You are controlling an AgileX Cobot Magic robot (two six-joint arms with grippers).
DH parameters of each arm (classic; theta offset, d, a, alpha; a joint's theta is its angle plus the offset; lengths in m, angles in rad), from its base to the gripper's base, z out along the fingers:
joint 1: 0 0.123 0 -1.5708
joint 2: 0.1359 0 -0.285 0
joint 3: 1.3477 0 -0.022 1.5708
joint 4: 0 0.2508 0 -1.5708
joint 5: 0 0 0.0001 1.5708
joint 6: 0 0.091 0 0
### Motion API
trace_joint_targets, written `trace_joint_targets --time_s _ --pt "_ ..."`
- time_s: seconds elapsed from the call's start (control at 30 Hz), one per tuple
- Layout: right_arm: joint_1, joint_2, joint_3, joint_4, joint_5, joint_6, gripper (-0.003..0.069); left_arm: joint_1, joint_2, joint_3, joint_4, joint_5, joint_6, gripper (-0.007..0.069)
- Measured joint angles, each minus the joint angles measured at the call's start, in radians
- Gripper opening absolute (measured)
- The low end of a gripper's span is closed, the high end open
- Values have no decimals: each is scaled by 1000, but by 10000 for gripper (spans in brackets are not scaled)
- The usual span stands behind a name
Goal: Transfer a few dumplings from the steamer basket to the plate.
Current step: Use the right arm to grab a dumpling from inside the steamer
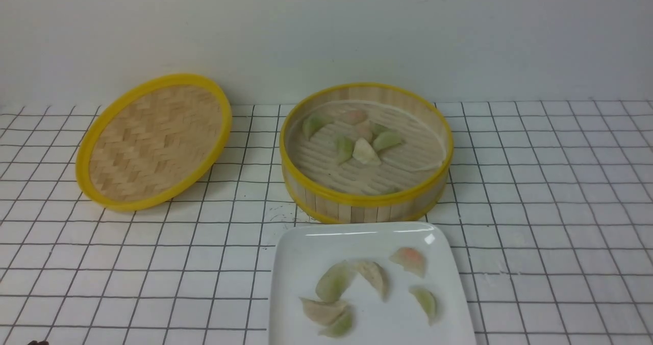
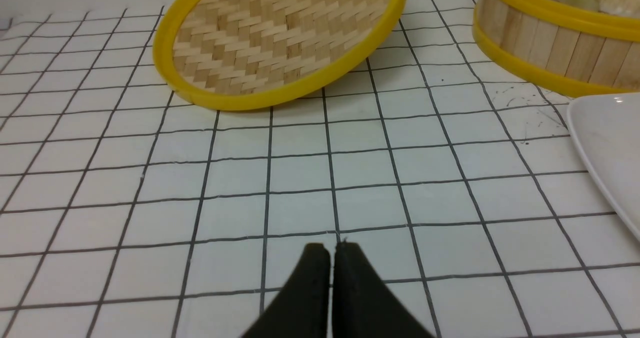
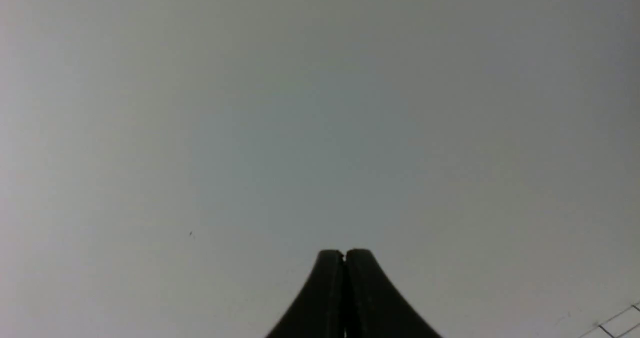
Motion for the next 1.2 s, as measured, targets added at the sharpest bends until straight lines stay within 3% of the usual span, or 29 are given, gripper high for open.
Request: trace_joint_targets --time_s 0.17,0.3,0.4,0.63,0.83,1.03,1.2 --pt "0 130 -243 -79 298 12 -15 0 0 0 0 0 0 -6" --pt "0 418 -517 -156 648 -19 -15 0 0 0 0 0 0 -6" --pt "0 701 -752 -169 944 -116 -15 0 0 0 0 0 0 -6" --pt "1 1195 -1150 -138 1267 -196 -15 0 0 0 -1 0 0 -6" --pt "107 1590 -1548 -162 1477 -206 -13 0 0 0 -1 0 0 -6" --pt "268 1949 -1935 -254 1512 -131 -11 0 0 0 -1 0 0 -6" --pt "370 2120 -2119 -279 1520 -126 -7 0 0 0 -1 0 0 -6"
